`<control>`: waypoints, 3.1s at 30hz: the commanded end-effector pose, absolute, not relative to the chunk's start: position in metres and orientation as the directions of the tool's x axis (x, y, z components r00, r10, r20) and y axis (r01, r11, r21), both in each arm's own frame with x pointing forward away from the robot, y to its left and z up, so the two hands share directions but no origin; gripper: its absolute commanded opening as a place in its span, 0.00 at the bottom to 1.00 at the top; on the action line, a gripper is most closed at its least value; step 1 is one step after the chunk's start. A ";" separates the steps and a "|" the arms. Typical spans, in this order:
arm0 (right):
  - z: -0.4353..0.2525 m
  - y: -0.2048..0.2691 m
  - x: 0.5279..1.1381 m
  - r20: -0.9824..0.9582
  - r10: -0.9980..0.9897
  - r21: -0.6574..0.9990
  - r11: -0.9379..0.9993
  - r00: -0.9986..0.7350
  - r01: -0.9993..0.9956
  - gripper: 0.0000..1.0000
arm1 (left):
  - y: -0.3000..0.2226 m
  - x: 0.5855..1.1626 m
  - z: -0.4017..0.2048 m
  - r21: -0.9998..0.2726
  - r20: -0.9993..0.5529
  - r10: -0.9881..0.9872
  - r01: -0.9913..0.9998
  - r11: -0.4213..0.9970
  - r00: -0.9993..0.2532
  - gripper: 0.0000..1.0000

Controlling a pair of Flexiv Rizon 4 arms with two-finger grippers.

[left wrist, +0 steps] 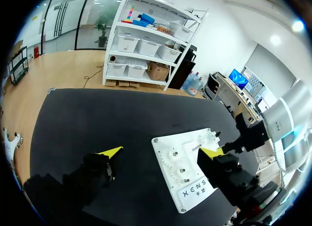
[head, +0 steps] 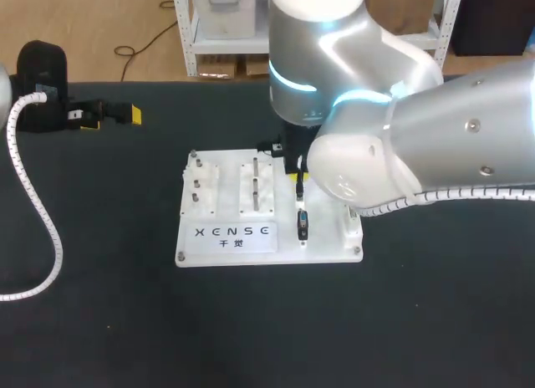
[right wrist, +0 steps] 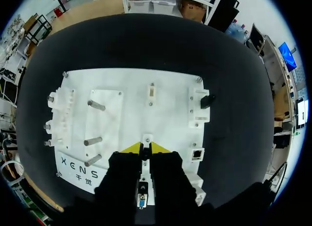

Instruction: Insert the USB connector, Ethernet cable, and multi-pin plug into their matching sockets one by one.

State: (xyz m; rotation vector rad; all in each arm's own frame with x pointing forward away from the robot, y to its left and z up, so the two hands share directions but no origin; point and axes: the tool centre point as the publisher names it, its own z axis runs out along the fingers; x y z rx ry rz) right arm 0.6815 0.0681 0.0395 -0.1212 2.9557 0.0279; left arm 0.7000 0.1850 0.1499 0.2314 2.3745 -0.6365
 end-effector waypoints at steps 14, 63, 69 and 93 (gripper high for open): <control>0.063 0.025 0.674 -0.238 -0.054 0.017 0.998 -0.970 -0.060 0.00 | 0.185 0.700 0.150 -0.383 -0.642 0.000 0.321 0.866 -0.767 1.00; 0.045 -0.007 0.684 -0.273 0.005 -0.047 0.999 -0.962 0.019 0.00 | 0.185 0.700 0.150 -0.383 -0.642 0.000 0.321 0.866 -0.767 1.00; 0.046 -0.006 0.684 -0.278 0.007 -0.039 0.999 -0.961 0.018 0.00 | 0.185 0.700 0.150 -0.383 -0.642 0.000 0.321 0.866 -0.767 1.00; 0.038 -0.010 0.675 -0.246 0.000 -0.047 0.999 -0.969 0.012 0.00 | 0.185 0.700 0.150 -0.383 -0.642 0.000 0.321 0.866 -0.767 1.00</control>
